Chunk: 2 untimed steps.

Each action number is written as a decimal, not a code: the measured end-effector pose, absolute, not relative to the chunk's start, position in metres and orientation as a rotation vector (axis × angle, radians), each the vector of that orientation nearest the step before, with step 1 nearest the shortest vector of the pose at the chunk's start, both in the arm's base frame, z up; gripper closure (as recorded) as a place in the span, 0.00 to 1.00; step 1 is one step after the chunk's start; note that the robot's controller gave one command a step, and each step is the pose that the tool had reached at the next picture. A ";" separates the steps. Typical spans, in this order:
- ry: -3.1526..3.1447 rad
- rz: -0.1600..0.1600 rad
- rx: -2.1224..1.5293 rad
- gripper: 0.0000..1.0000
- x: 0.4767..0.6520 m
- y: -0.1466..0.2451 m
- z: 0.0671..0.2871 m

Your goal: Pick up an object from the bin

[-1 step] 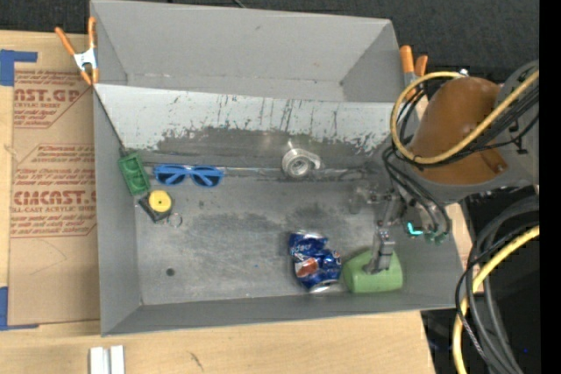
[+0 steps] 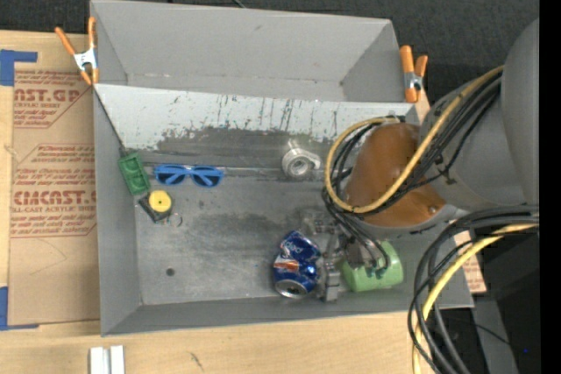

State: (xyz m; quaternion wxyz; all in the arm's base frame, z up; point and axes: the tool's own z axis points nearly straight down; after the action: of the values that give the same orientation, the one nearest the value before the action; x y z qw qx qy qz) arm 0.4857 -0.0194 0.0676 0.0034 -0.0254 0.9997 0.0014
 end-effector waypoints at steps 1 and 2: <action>3.126 0.003 -0.232 0.00 0.493 0.037 0.071; 3.107 -0.001 -0.413 0.00 0.506 0.035 0.143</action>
Offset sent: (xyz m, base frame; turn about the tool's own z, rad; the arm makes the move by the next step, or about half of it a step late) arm 0.0062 0.0526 0.0024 -0.0922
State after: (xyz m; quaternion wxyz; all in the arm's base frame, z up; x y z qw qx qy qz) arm 0.5059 0.0352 0.1433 0.0034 -0.1319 0.9913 -0.0002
